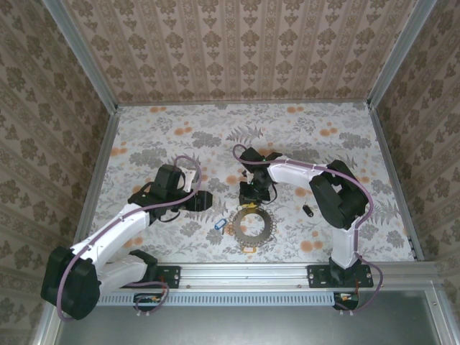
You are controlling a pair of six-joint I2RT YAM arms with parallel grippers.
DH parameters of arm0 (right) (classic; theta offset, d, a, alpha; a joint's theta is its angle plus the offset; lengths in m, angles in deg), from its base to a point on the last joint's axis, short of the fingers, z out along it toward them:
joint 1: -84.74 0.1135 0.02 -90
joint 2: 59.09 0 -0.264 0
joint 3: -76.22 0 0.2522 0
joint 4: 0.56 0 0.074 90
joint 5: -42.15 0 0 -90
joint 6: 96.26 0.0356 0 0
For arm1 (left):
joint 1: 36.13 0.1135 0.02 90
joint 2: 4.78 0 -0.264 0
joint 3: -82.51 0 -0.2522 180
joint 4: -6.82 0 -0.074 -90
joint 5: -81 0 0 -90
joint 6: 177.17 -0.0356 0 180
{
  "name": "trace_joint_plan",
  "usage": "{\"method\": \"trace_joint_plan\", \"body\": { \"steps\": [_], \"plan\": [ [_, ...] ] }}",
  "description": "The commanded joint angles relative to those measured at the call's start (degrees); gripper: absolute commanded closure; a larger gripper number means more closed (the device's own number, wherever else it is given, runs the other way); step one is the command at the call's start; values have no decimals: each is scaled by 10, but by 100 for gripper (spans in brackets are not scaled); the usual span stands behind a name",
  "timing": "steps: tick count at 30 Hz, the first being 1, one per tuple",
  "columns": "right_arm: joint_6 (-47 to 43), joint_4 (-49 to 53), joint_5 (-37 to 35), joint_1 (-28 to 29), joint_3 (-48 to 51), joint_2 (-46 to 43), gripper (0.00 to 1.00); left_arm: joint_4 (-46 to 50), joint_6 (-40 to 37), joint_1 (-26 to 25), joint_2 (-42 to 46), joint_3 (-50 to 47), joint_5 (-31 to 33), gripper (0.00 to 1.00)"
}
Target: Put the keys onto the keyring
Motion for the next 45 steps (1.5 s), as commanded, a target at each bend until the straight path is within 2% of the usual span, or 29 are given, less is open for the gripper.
{"method": "trace_joint_plan", "body": {
  "steps": [1, 9, 13, 18, 24, 30, 33, 35, 40, 45],
  "plan": [
    [10, 1, 10, 4, 15, 10, 84, -8, 3, 6, 5, -6, -10, 34],
    [4, -10, 11, 4, 23, 7, 91, -10, 4, 8, 5, -8, -13, 34],
    [-21, -15, 8, 4, 24, -4, 100, -12, 2, 9, 9, -8, -19, 34],
    [-81, -57, 4, 3, 47, -54, 100, -36, -5, 10, 31, -13, -37, 34],
    [-165, -220, 33, 5, 145, -159, 100, -77, -24, 15, 54, -10, -71, 34],
    [-223, -416, 60, 5, 278, -296, 100, -109, -65, 13, 53, 23, -137, 33],
    [-243, -528, 64, 5, 342, -371, 100, -115, -91, 9, 50, 41, -152, 36],
    [-271, -589, 60, 5, 374, -412, 100, -116, -110, 5, 46, 53, -187, 37],
    [-345, -648, 54, 6, 404, -486, 100, -117, -168, -31, 30, 75, -216, 39],
    [-406, -619, 63, 6, 384, -511, 100, -122, -199, -57, 42, 91, -200, 37]
  ]
}}
